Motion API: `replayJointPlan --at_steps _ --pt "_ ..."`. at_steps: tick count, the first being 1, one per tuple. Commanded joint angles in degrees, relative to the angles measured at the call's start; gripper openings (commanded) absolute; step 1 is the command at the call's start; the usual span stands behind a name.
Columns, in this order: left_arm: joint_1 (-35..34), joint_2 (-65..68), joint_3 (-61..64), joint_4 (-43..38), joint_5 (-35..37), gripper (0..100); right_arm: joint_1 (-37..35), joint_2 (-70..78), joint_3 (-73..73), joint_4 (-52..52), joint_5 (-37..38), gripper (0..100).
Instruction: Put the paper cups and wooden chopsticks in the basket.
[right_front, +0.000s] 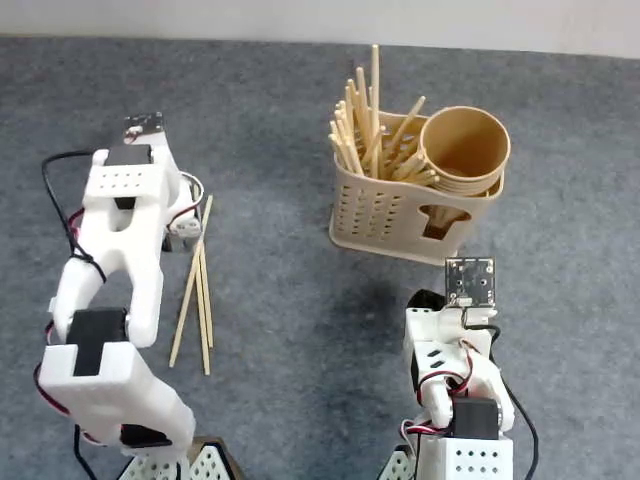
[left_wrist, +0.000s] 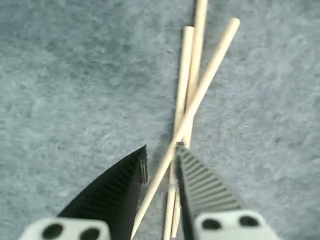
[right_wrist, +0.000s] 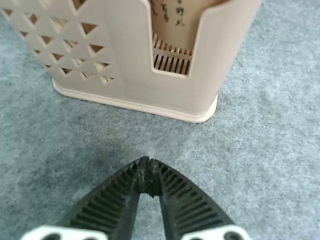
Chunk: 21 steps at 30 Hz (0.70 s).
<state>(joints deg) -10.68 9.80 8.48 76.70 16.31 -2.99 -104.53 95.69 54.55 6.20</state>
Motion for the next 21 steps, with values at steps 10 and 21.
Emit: replayJointPlan --at_steps 10,21 --pt "1.1 1.0 -1.9 -3.6 -1.8 7 0.7 -0.9 8.8 -0.8 -0.2 0.5" --pt "1.8 17.6 -15.3 -1.0 -5.4 7 0.7 -0.9 8.8 -0.8 -0.2 0.5"
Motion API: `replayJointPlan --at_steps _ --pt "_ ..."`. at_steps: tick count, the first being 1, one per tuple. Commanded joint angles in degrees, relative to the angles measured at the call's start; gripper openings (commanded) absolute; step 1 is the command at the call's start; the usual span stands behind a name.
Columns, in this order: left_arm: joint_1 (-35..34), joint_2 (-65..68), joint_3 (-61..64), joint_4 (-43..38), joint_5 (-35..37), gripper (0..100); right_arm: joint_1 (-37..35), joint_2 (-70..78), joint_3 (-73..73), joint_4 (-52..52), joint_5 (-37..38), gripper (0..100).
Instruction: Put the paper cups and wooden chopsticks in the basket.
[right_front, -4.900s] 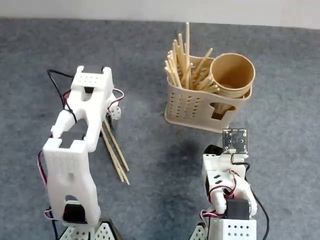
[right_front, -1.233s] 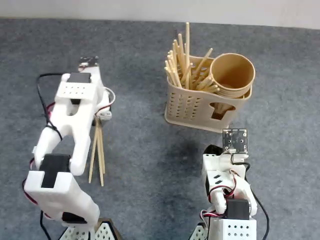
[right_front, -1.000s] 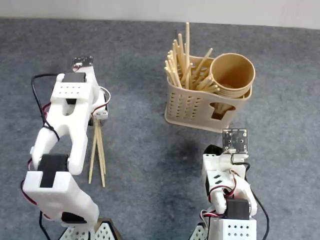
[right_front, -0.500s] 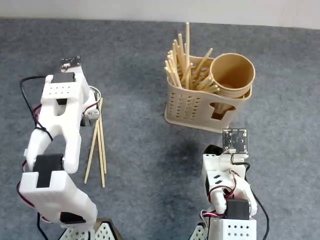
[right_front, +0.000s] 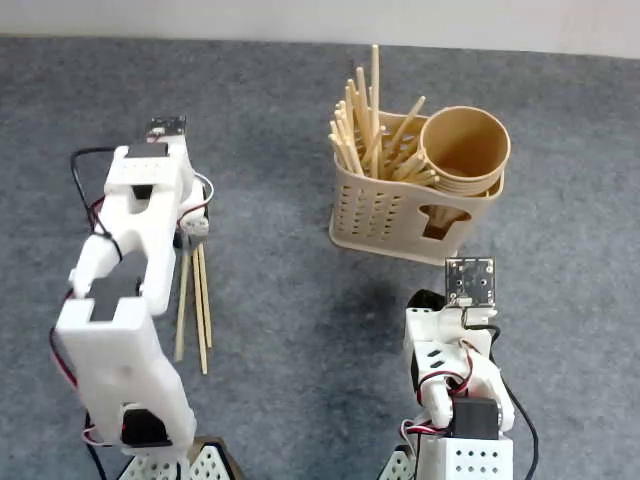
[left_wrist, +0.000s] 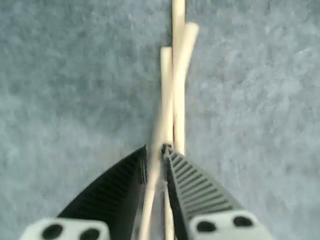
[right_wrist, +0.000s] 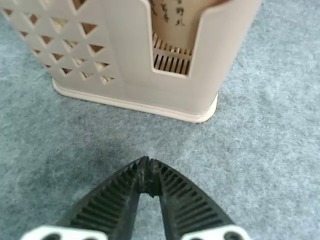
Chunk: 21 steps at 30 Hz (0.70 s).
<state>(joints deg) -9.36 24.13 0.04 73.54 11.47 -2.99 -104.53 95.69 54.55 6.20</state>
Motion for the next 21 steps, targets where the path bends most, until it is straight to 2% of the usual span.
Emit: replayJointPlan --at_steps 1,7,11,13,21 --pt "0.4 4.7 -8.1 2.8 -0.7 7 0.7 -0.9 8.8 -0.8 -0.2 0.5" --pt "0.6 12.3 -17.6 10.0 -0.9 7 0.7 -0.9 8.8 -0.8 -0.2 0.5" --pt "0.6 15.3 -23.2 14.3 -0.9 0 0.7 -0.9 8.8 -0.8 -0.2 0.5" --pt "0.6 16.0 -24.5 16.1 -1.0 1 0.7 -0.9 8.8 -0.8 -0.2 0.5" --pt "0.6 9.3 -29.4 23.2 -0.6 1 0.7 -0.9 8.8 -0.8 -0.2 0.5"
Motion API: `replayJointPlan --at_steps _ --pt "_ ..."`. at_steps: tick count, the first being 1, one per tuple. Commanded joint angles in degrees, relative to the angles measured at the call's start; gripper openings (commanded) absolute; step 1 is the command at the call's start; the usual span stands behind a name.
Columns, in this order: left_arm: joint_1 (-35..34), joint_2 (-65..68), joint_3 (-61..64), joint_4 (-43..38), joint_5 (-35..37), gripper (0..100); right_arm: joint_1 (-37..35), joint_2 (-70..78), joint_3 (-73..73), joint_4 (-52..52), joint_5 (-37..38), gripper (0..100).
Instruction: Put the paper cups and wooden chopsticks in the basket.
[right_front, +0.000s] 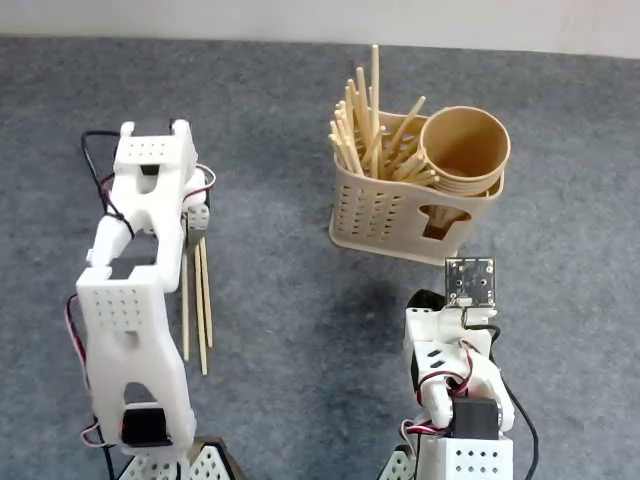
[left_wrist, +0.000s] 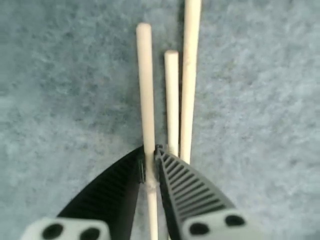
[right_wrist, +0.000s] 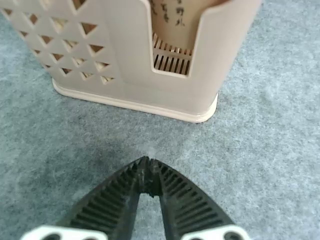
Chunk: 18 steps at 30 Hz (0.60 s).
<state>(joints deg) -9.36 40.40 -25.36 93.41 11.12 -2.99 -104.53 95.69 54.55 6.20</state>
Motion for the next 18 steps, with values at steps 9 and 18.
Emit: replayJointPlan --at_steps 9,18 --pt "2.8 -24.7 -4.4 2.7 -0.2 1 0.7 -0.9 8.8 -0.8 -0.2 0.5" --pt "12.6 -43.9 -4.3 -5.5 -0.2 4 0.7 -0.9 8.8 -0.8 -0.2 0.5"
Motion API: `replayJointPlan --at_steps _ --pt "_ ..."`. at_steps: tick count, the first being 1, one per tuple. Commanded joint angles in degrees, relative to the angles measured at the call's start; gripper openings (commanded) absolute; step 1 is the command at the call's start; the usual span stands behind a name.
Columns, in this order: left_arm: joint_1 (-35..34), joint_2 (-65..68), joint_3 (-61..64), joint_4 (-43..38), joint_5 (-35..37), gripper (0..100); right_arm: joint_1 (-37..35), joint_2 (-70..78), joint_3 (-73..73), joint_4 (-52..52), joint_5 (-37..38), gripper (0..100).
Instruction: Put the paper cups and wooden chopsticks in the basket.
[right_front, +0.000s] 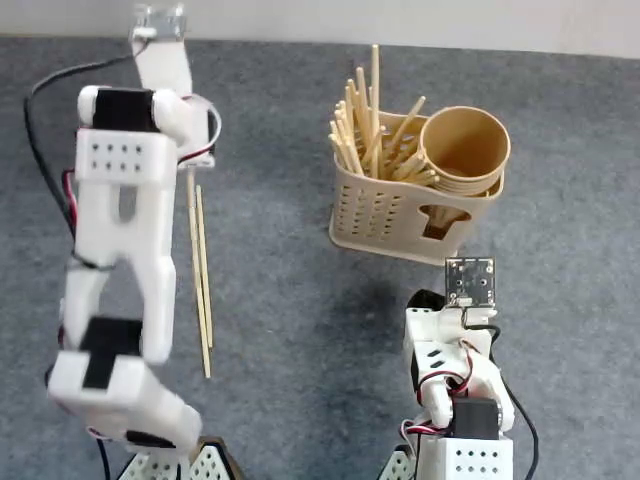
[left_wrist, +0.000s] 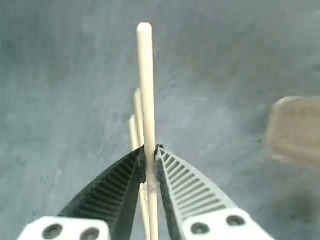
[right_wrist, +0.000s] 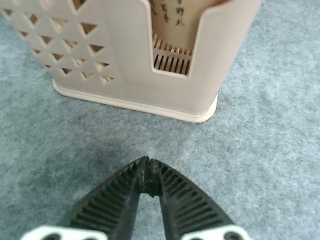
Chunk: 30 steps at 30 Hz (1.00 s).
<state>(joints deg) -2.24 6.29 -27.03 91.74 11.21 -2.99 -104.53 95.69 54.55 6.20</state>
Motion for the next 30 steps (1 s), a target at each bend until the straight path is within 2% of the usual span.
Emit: replayJointPlan --at_steps 1,13,17,23,26,30 --pt "6.9 -11.3 -2.6 -4.4 -0.3 5 0.7 -0.9 8.8 -0.8 -0.2 0.5" --pt "18.1 -19.0 -2.3 -21.5 -0.3 4 0.7 -0.9 8.8 -0.8 -0.2 0.5" --pt "21.0 -19.2 -2.7 -30.9 -0.3 0 0.7 -0.9 8.8 -0.9 -0.2 0.5" --pt "26.2 -19.0 -2.3 -44.7 -0.3 0 0.7 -0.9 8.8 -0.9 -0.2 0.5" --pt "28.5 -18.7 -2.3 -48.3 -0.6 0 0.7 -0.9 8.8 -0.9 -0.2 0.5" --pt "29.9 -18.6 -1.0 -49.1 -0.6 0 0.7 -0.9 8.8 -0.9 -0.2 0.5"
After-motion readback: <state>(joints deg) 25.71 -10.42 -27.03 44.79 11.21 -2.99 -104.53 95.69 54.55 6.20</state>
